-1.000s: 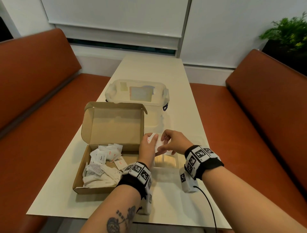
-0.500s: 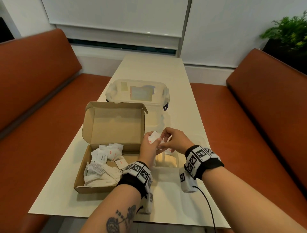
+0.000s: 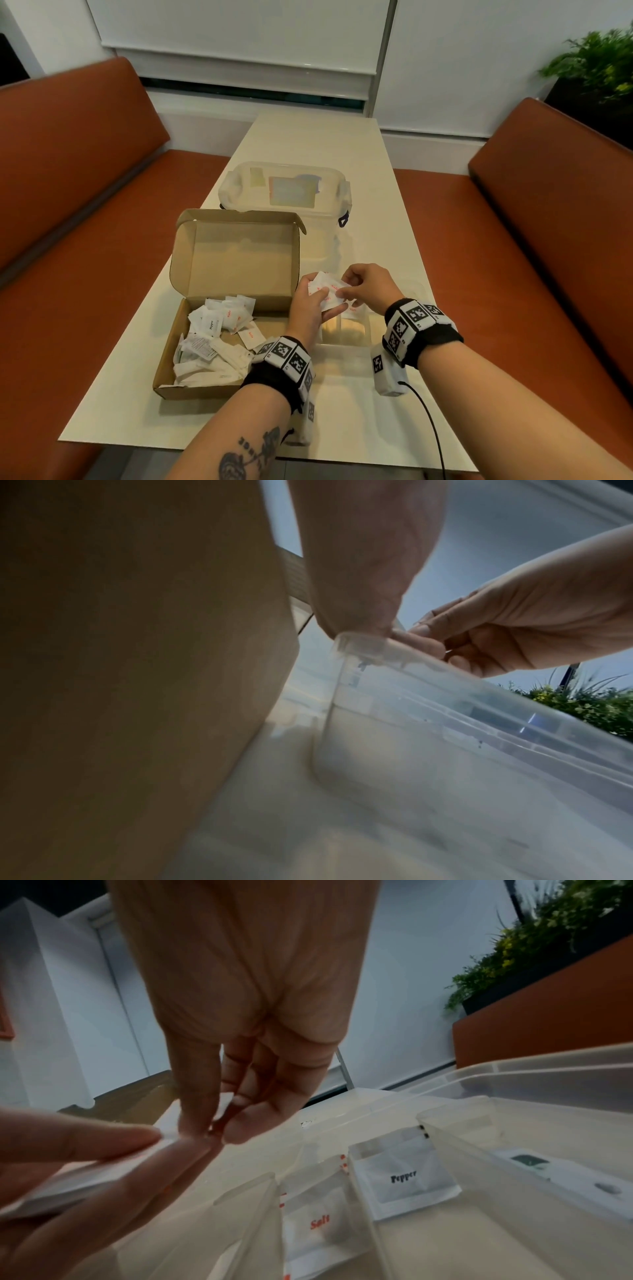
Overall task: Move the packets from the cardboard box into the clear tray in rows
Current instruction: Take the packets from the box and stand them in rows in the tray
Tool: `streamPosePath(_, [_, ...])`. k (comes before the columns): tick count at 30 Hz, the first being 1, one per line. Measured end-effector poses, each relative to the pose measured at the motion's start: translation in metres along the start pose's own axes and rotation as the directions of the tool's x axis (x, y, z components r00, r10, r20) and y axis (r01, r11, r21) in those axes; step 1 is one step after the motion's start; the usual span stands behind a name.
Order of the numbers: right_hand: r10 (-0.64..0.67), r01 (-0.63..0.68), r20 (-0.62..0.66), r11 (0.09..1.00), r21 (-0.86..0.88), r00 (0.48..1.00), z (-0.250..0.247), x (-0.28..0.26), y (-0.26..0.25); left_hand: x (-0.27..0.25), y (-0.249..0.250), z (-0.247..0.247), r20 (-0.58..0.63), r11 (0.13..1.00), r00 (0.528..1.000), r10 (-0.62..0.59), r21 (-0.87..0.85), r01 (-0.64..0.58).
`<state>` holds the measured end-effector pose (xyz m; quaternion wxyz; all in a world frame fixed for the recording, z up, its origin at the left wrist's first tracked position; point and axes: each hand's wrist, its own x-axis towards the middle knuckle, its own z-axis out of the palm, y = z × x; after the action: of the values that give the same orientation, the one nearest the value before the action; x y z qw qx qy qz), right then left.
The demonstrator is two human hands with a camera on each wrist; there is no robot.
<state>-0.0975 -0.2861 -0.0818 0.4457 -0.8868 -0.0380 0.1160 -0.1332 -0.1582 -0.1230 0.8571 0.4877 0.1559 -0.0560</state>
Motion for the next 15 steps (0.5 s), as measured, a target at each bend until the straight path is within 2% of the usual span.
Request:
streamPosePath(3, [0.02, -0.019, -0.03, 0.998, 0.061, 0.999, -0.002, 0.002, 0.001, 0.002, -0.002, -0.001, -0.022, 0.999, 0.999, 0.042, 0.029, -0.042])
streamPosePath(6, [0.06, -0.057, -0.09, 0.998, 0.039, 0.994, -0.008, 0.004, 0.003, 0.004, -0.003, -0.002, -0.072, 0.997, 0.995, 0.067, 0.033, -0.065])
streamPosePath(10, [0.101, -0.117, -0.128, 0.986, -0.122, 0.987, -0.016, 0.005, 0.013, 0.006, -0.005, -0.004, -0.093, 0.996, 0.992, 0.087, 0.037, -0.084])
streamPosePath(15, [0.135, -0.142, -0.046, 0.909, -0.391, 0.99, -0.013, 0.003, 0.019, 0.006, -0.004, -0.003, -0.104, 0.996, 0.992, 0.073, 0.061, -0.067])
